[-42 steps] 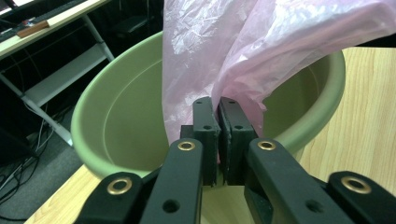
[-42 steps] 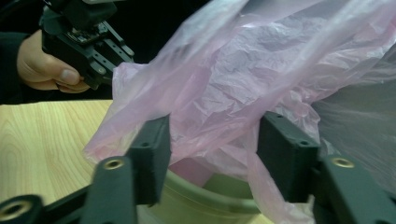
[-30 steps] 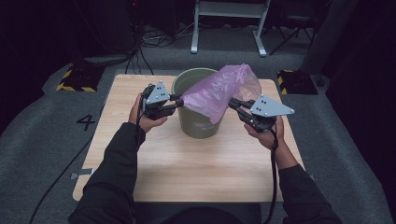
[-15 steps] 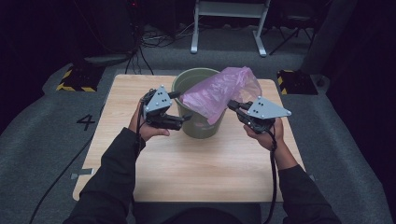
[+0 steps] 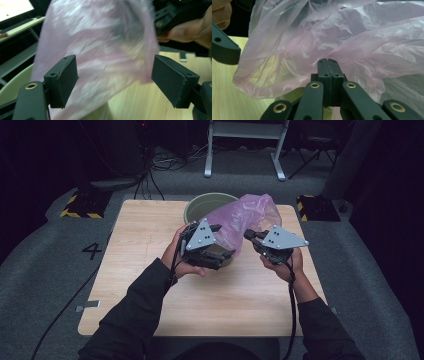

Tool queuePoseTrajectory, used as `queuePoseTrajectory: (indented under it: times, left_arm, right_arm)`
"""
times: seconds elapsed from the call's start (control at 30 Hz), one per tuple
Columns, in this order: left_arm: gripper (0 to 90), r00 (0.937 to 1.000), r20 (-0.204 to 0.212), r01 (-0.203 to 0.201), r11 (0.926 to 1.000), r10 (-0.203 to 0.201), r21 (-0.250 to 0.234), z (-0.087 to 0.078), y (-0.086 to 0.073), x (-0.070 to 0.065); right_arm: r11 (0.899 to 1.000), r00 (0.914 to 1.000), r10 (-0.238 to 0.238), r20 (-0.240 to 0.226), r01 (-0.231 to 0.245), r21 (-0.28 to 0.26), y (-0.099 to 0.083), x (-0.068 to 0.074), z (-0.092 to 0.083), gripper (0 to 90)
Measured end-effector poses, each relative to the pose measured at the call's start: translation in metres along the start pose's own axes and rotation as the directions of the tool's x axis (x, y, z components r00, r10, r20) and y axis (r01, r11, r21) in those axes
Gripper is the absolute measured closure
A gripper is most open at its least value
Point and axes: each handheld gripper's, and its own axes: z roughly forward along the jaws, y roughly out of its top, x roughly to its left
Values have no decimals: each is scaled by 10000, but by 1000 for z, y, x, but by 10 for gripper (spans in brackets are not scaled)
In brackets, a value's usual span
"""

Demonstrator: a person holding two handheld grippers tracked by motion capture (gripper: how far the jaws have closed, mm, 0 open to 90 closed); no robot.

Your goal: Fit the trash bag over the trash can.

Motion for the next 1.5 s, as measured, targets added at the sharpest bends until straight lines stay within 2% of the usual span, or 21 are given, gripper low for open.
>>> queuePoseTrajectory:
  times: [0.07, 0.2, 0.27, 0.4, 0.5, 0.57, 0.67, 0.7, 0.77, 0.83, 0.87, 0.93, 1.0, 1.1, 1.17, 1.3, 1.37, 1.4, 1.43, 1.47, 1.5]
  left_arm:
    - [249, 10000, 51, -23, 10000, 23, -2, 5, 4, -2]
    - [353, 9986, -378, -370, 9992, 377, 180, 12, 9, -6]
    - [543, 9979, -398, -497, 9986, 504, 178, 12, 9, -5]
    - [765, 9961, -610, -636, 9980, 636, 8, 8, 6, 2]
    - [867, 9957, -723, -597, 9979, 576, -268, 2, 2, 10]
    - [887, 9964, -670, -534, 9981, 512, -314, -2, -1, 14]
    - [892, 9947, -916, -509, 9982, 477, -327, -7, -5, 18]
    - [892, 9955, -869, -409, 9985, 376, -367, -9, -7, 20]
    - [893, 9946, -980, -398, 9983, 356, -414, -12, -9, 22]
    - [893, 9959, -887, -240, 9985, 196, -494, -14, -12, 24]
    - [893, 9958, -892, -265, 9984, 219, -507, -15, -12, 25]
    - [893, 9970, -750, -254, 9981, 211, -568, -15, -14, 25]
    - [893, 9966, -768, -348, 9982, 310, -492, -15, -16, 24]
    - [893, 9969, -709, -362, 9983, 330, -456, -14, -18, 23]
    - [894, 9972, -656, -383, 9983, 353, -436, -14, -19, 23]
    - [895, 9972, -538, -540, 9979, 520, -359, -14, -21, 22]
    - [895, 9975, -452, -560, 9977, 542, -380, -15, -21, 21]
    - [895, 9973, -431, -608, 9975, 592, -374, -15, -22, 21]
    - [895, 9972, -435, -622, 9973, 605, -387, -15, -22, 21]
    - [895, 9975, -440, -569, 9974, 550, -435, -16, -22, 21]
    - [895, 9974, -456, -579, 9973, 559, -444, -16, -22, 22]
  right_arm:
    - [10000, 10000, -62, 17, 62, 28, 0, 1, 0, 900]
    - [9998, 9998, -172, 45, 171, 121, 0, 2, 0, 900]
    - [9997, 9998, -195, 41, 194, 128, 0, 3, 0, 900]
    - [9996, 9997, -225, 31, 224, 161, -1, 3, -1, 900]
    - [9998, 9999, -155, 14, 155, 110, -2, 3, -3, 900]
    - [9999, 10000, -79, -59, 79, 103, -5, 4, -6, 900]
    - [9998, 9999, -9, -127, 11, 189, -10, 6, -11, 880]
    - [9998, 9999, 43, -148, -40, 186, -11, 6, -13, 835]
    - [9998, 9999, 134, 50, -135, 114, -13, 5, -16, 672]
    - [9974, 9973, 708, 205, -706, -110, -14, 3, -20, 510]
    - [9953, 9941, 960, 509, -951, -206, -13, 1, -21, 428]
    - [9908, 9894, 1313, 624, -1288, -413, -10, -2, -22, 388]
    - [9881, 9867, 1474, 693, -1437, -545, -5, -3, -22, 341]
    - [9885, 9873, 1421, 706, -1377, -633, 5, -2, -19, 296]
    - [9899, 9867, 1338, 920, -1287, -591, 10, -2, -16, 286]
    - [9851, 9851, 1580, 681, -1525, -797, 14, -5, -12, 270]
    - [9852, 9829, 1646, 827, -1597, -625, 16, -8, -7, 271]
    - [9834, 9809, 1760, 821, -1715, -598, 16, -10, -5, 301]
    - [9824, 9801, 1818, 797, -1776, -575, 16, -11, -3, 384]
    - [9825, 9789, 1832, 903, -1794, -494, 15, -12, -2, 517]
    - [9829, 9799, 1821, 821, -1792, -417, 15, -12, 0, 634]
